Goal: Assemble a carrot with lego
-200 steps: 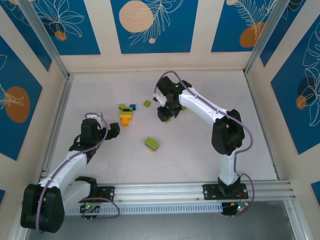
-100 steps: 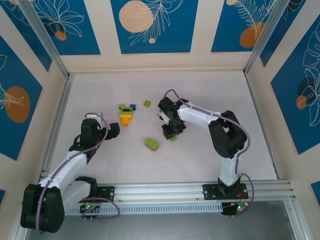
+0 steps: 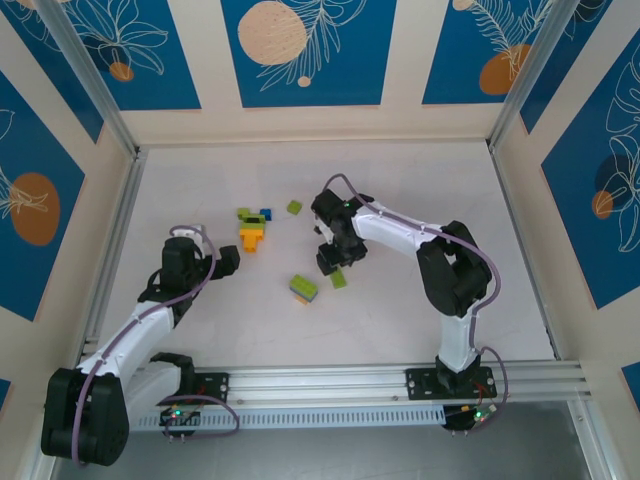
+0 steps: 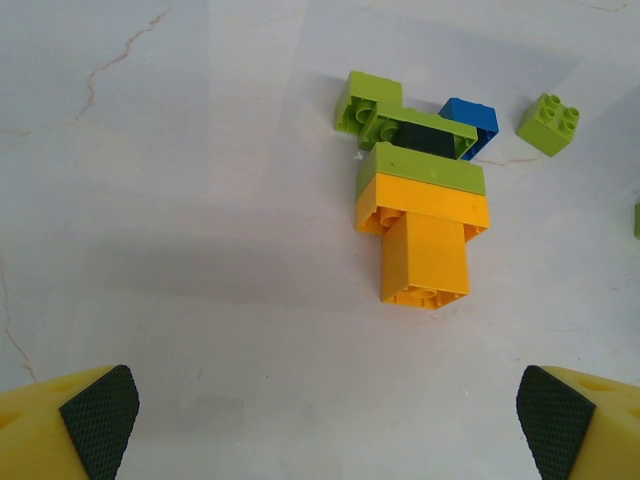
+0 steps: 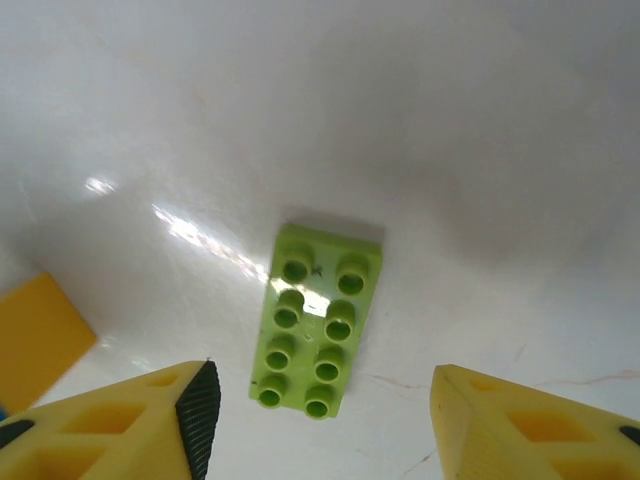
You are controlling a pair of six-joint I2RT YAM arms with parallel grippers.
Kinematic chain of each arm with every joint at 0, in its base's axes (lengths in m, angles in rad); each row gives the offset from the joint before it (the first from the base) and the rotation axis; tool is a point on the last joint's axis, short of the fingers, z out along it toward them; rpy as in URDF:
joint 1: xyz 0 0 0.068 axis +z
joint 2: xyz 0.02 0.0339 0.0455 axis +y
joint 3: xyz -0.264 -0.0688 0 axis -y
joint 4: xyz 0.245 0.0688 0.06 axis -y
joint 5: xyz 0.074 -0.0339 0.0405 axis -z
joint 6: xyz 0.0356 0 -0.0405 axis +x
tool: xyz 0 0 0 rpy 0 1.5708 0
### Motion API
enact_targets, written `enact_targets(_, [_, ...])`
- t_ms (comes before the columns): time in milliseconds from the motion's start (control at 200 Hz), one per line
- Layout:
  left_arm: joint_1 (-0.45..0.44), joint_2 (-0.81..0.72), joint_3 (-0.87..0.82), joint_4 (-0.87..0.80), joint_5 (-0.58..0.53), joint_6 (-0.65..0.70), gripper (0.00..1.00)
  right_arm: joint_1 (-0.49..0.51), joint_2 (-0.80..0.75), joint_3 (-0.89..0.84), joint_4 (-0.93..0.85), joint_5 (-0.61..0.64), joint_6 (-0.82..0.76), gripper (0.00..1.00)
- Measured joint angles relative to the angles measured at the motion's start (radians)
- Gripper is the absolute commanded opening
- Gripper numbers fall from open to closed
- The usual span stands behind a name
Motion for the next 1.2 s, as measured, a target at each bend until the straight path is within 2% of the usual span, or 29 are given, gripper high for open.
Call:
enact_targets(70, [0.0, 0.0, 0.0, 0.0, 0.0, 0.0, 1.0, -0.006, 0.042, 0.134, -0.028, -0.002, -0.026, 0.65])
enact_targets(160, [0.0, 0.0, 0.0, 0.0, 0.0, 0.0, 1.0, -0.019, 0.156, 0.393, -0.048, -0.019, -0.078, 0.7])
enact_targets(350, [0.0, -0.002, 0.0, 0.0, -0.001, 0.0, 1.0, -0.075, 0.529, 1.0, -0.104, -0.078, -0.175, 0.76])
enact_targets(430, [0.0, -0.004, 0.0, 0.0, 0.0, 0.0, 1.0, -0.099, 0.663, 1.155, -0.119, -0.096, -0.209, 0.76])
enact_targets(500, [0.0, -0.004, 0.0, 0.0, -0.001, 0.0, 1.0, -0.114, 0.711, 1.157, -0.118, -0.106, -0.245, 0.77])
enact_targets(675, [0.0, -0.003, 0.0, 0.0, -0.001, 0.0, 1.0, -0.1, 0.721, 1.002, -0.077, -0.063, -0.378, 0.76])
enact_targets(885, [0.0, 0.0, 0.0, 0.0, 0.0, 0.0, 1.0, -0.068, 0.723, 1.002, -0.034, -0.06, -0.438, 0.75])
enact_targets(1200, [0.0, 0.0, 0.0, 0.0, 0.0, 0.0, 1.0, -0.088, 0.748, 1.058, -0.015, -0.075, -0.464, 0.7])
